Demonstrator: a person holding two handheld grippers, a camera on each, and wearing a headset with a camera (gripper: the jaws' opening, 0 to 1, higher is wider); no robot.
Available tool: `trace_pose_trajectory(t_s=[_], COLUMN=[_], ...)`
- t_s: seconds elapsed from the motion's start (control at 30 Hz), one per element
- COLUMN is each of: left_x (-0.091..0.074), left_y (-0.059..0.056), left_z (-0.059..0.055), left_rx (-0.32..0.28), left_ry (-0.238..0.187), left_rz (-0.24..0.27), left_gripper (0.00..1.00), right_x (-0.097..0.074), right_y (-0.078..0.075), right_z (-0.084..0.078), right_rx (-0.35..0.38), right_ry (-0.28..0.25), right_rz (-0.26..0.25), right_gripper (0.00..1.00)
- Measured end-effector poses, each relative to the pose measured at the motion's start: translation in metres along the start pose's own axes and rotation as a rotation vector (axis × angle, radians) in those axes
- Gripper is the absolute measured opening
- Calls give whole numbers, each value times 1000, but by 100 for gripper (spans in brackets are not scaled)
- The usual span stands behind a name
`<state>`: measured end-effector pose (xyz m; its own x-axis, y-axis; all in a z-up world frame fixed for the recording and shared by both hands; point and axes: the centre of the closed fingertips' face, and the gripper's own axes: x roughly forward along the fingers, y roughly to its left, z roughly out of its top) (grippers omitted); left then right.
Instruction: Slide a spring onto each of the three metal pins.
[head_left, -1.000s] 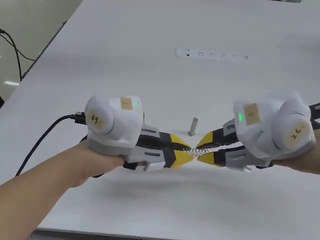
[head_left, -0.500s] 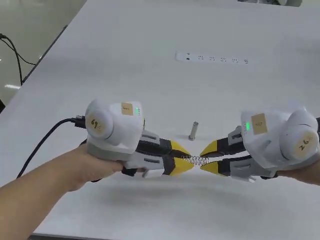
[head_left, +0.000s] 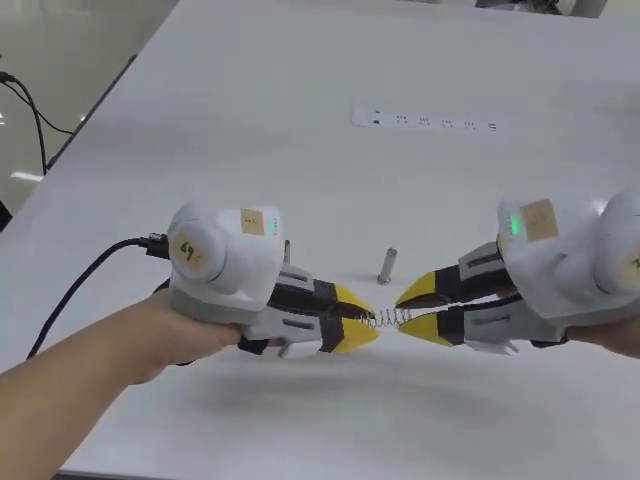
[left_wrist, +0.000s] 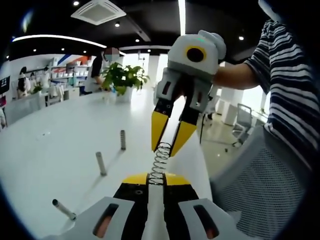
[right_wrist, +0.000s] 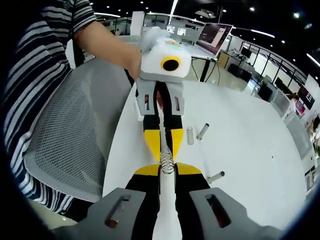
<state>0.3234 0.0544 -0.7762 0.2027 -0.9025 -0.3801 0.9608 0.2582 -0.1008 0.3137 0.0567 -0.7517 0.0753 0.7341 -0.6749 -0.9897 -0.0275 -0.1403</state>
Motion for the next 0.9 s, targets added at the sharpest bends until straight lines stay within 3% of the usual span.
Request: trace_pose_trajectory(t_s=[0.4, 0.57, 0.9], left_x=[2, 3, 2], left_y=[-4, -5, -7], left_z=[-5, -3, -5], left_rx=[21, 18, 10], left_ry=[20, 14, 25], left_rz=[-7, -11, -6], left_gripper=[2, 2, 3], right_x=[6, 9, 15], right_y=[7, 6, 6], right_z=[20, 28, 31], right_rx=[1, 37, 31], right_ry=[-61, -107, -118], right_rz=[1, -9, -19], right_gripper=[7, 7, 7])
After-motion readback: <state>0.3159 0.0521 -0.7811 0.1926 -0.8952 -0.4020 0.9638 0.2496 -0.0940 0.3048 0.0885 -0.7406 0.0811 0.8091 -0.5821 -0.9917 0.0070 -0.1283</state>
